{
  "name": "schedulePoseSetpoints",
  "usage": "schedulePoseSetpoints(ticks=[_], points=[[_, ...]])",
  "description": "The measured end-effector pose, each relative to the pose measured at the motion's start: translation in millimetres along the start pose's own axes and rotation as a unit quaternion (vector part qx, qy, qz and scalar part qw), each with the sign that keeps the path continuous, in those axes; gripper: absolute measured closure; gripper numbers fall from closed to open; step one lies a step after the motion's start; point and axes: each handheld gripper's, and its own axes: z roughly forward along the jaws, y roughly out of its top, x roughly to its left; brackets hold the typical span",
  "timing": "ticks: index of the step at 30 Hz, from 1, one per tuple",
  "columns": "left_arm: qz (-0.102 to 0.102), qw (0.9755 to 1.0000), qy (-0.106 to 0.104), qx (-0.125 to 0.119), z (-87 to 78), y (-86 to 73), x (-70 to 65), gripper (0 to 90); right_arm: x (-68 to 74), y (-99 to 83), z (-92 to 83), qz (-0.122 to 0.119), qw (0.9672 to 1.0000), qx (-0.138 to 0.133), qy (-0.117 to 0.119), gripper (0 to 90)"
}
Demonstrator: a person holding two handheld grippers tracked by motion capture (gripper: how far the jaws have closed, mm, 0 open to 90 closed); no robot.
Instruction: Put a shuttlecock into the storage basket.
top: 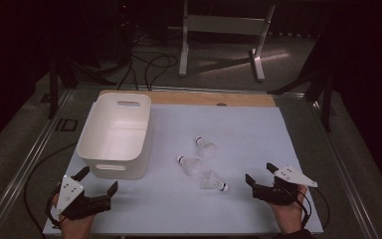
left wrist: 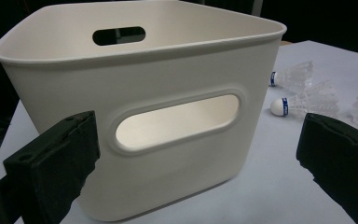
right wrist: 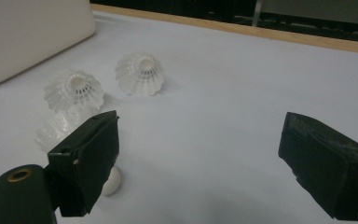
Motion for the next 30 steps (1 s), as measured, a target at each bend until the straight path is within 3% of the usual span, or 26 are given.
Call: schedulePoseSetpoints(ticks=[7, 11, 19, 30], points=[[0.004, 1.0, 0.004, 0.002, -0.5, 0.2, -1.3, 0.0, 2.5, 12.9, -1.5, -0.01, 0.9999, -0.009, -0.009, 9.7], [0.0, 1.0, 0.007, -0.001, -2.0, -1.0, 0.7, 0.0, 6.0, 19.2, 0.7, -0.009, 0.9999, -0.01, -0.003, 9.5], [0.0, 1.0, 0.009, -0.003, -4.1, -2.0, 0.2, 0.0, 23.1, 32.2, 15.6, -0.014, 0.9997, -0.014, 0.012, 9.2], [-0.001, 0.9999, 0.012, 0.006, -2.1, -3.8, 0.9, 0.0, 29.3, 48.4, 28.4, -0.016, 0.9998, 0.0, 0.01, 8.7]])
